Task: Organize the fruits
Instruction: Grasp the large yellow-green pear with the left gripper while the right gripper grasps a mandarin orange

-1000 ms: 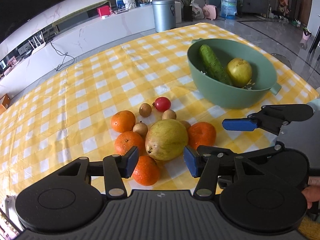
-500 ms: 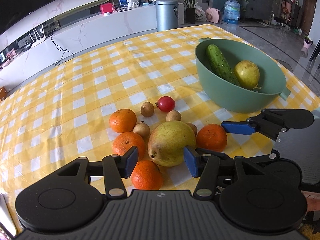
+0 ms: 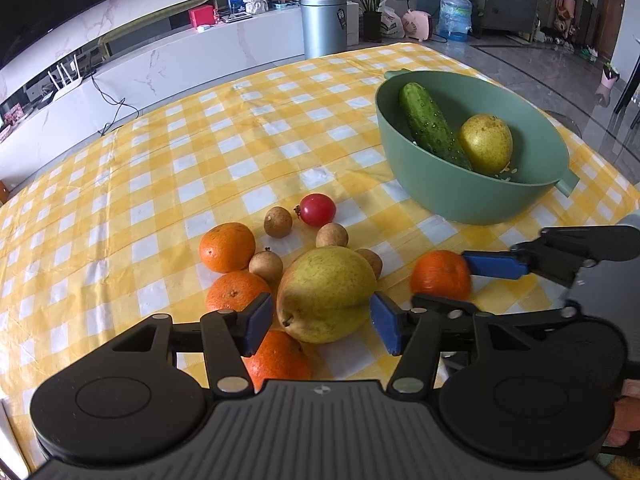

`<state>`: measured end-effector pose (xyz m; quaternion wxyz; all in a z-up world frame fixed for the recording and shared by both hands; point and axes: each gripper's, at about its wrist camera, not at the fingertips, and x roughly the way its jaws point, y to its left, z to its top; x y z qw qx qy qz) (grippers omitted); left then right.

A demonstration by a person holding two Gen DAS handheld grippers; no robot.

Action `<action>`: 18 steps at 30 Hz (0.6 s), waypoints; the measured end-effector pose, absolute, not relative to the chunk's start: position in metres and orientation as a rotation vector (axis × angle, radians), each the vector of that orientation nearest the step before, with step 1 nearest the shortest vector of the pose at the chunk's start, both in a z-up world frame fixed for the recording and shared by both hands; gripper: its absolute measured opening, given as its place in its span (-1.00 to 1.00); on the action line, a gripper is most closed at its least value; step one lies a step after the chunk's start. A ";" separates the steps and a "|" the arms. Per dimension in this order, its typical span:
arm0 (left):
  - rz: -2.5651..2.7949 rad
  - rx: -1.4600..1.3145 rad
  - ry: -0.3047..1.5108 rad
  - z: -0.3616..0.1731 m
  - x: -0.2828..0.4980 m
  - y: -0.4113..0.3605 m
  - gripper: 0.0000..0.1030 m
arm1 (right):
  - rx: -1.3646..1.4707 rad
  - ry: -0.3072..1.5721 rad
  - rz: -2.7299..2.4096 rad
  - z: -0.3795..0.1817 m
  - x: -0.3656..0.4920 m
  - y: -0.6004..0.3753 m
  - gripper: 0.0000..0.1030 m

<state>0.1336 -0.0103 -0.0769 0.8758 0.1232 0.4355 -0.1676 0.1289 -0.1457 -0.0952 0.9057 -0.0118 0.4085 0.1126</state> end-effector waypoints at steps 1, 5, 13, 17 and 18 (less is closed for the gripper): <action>-0.349 0.267 0.909 -0.078 0.134 -0.012 0.29 | -0.015 0.851 0.226 -0.096 0.129 -0.147 -0.14; -0.348 0.298 0.912 -0.080 0.137 -0.019 0.32 | -0.025 0.847 0.224 -0.097 0.130 -0.145 -0.12; -0.415 0.330 0.968 -0.082 0.151 -0.023 0.41 | 0.012 0.868 0.241 -0.099 0.134 -0.149 -0.08; -0.441 0.386 1.003 -0.083 0.158 -0.028 0.43 | 0.018 0.874 0.251 -0.100 0.135 -0.148 0.03; -0.447 0.402 1.011 -0.084 0.160 -0.030 0.44 | 0.018 0.876 0.256 -0.100 0.135 -0.148 0.05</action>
